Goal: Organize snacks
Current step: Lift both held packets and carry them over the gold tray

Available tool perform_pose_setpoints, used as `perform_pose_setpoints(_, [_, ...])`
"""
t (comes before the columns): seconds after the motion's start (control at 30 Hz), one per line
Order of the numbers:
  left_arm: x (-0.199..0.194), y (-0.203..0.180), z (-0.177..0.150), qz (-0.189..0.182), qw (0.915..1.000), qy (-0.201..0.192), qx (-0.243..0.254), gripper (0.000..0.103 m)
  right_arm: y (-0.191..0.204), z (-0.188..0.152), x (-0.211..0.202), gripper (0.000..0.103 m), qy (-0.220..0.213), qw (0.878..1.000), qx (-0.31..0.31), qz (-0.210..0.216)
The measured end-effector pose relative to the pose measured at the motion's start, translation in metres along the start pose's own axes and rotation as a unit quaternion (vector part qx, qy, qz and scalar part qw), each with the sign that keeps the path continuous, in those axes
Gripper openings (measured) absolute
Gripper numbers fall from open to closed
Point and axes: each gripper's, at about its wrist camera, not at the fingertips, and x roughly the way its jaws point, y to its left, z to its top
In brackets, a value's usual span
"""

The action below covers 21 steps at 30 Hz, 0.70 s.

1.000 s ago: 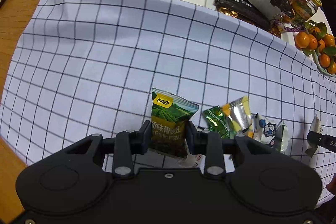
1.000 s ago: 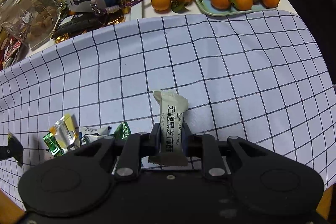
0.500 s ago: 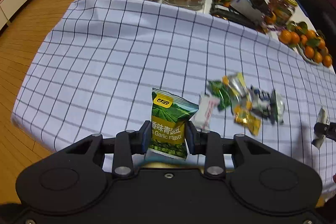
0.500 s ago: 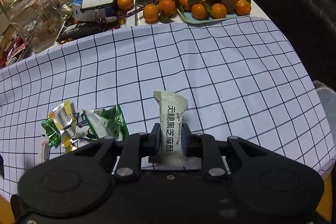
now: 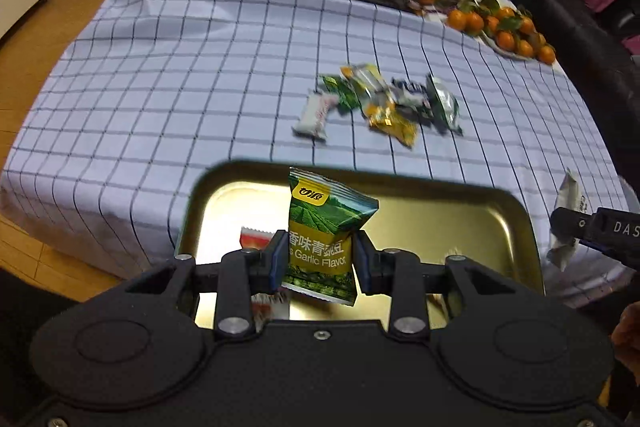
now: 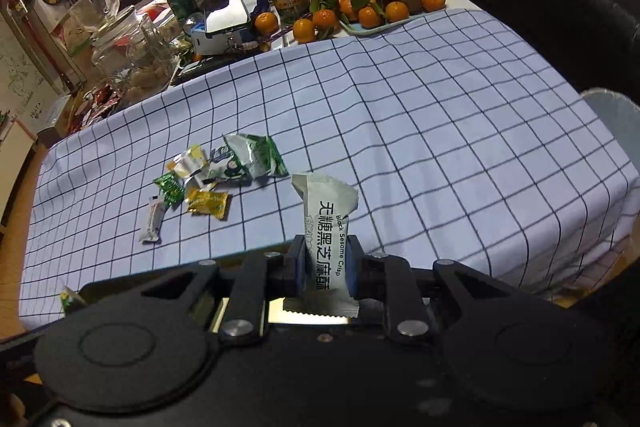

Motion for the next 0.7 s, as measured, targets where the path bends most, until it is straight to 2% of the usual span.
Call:
perform_pose_setpoints(0.23, [0.001,-0.011,-0.031,-0.002,0.9993,0.036,0.003,0.042,-0.002,-0.046,-0.022,0.021,0.031,0.999,0.003,0.012])
perform_pose_setpoints(0.37, [-0.001,-0.013,-0.039,0.011,0.9990,0.042,-0.004,0.042,-0.006,-0.056,-0.031,0.021,0.049,0.998,0.021,0.017])
perform_pose_setpoints(0.53, [-0.007,-0.014,-0.047,0.056,0.9966,0.059,-0.015,0.042,-0.008,-0.064,-0.044,0.021,0.058,0.998,0.029,0.026])
perform_pose_setpoints(0.7, [-0.009,-0.013,-0.057,0.059,0.9935,0.090,-0.037,0.042,-0.002,-0.074,-0.051,0.021,0.073,0.997,0.017,0.036])
